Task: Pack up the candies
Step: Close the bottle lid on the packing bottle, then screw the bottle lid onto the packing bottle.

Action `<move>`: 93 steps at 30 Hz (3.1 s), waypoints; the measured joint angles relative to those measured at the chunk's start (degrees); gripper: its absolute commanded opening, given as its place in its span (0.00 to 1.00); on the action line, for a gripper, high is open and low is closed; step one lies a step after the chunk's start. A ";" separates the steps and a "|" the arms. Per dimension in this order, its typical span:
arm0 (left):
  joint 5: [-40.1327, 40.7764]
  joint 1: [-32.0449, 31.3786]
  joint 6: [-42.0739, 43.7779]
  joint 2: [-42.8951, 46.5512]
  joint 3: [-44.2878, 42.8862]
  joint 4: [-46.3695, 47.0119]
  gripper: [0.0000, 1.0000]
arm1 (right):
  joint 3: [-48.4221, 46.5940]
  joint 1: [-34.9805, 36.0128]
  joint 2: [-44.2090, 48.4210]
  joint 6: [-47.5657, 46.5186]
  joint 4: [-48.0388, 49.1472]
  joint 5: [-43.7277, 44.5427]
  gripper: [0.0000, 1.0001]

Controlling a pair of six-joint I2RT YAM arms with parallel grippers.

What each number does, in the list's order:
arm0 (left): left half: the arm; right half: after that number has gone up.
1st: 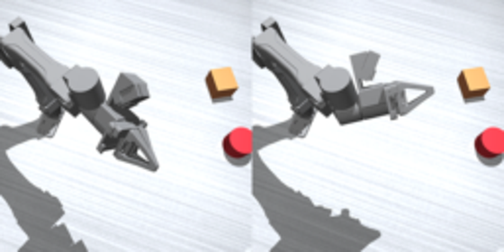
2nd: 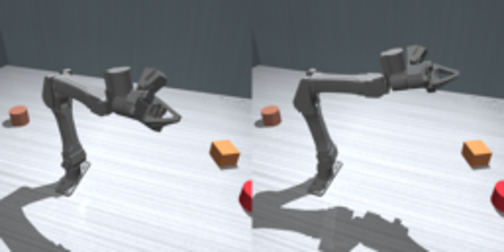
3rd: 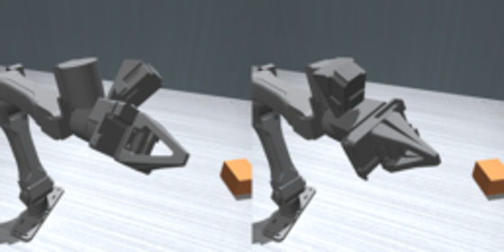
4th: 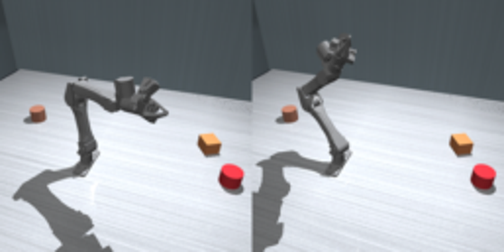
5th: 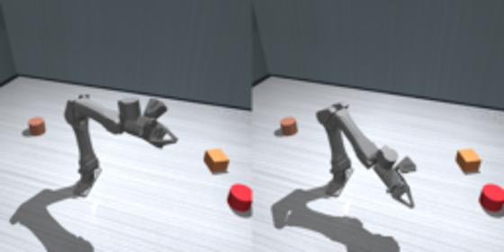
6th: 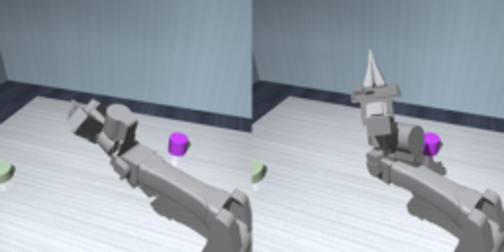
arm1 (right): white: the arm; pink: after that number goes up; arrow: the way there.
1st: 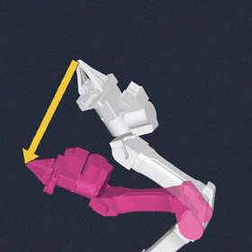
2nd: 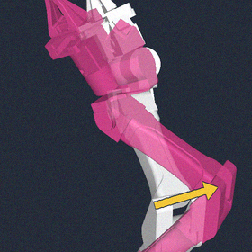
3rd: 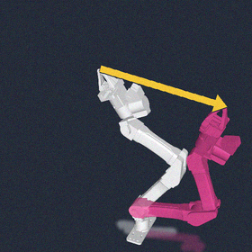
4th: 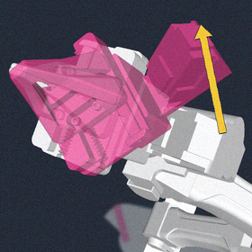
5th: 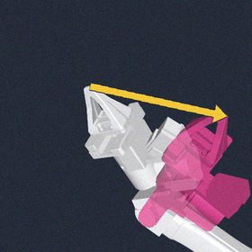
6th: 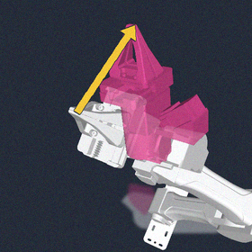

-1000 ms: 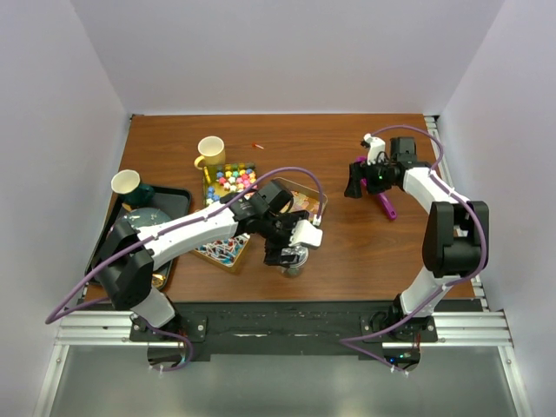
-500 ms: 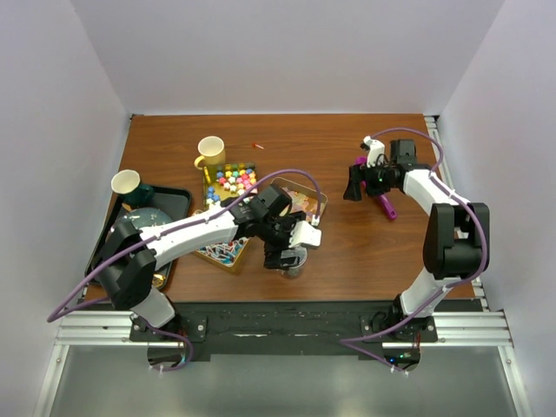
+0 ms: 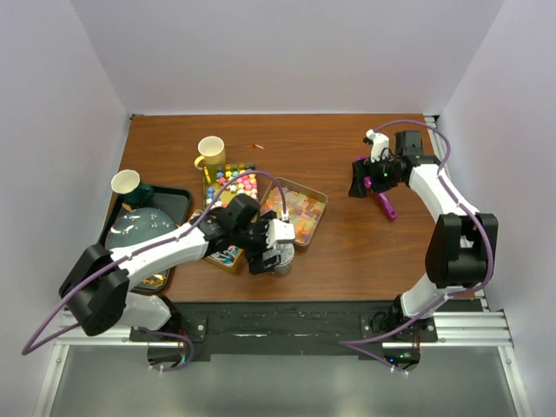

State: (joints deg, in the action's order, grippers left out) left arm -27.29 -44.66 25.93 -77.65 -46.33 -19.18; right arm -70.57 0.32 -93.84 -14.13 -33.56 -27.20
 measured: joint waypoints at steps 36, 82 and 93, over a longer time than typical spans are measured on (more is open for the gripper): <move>17.00 -4.76 -27.23 7.04 28.37 43.43 1.00 | -25.11 0.04 7.15 -14.43 -33.07 3.28 0.90; 11.23 -12.11 -17.77 -32.61 30.29 100.78 0.73 | 2.75 39.28 5.64 -27.63 -23.32 -14.32 0.00; 11.50 -12.15 -18.01 -33.24 29.94 101.31 0.65 | 3.87 42.32 4.04 -26.60 -21.11 -14.62 0.00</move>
State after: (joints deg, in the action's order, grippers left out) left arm -15.79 -56.82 7.92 -110.89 -16.38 82.13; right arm -66.70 42.63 -89.80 -40.73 -54.68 -41.82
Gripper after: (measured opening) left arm 0.904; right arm 0.007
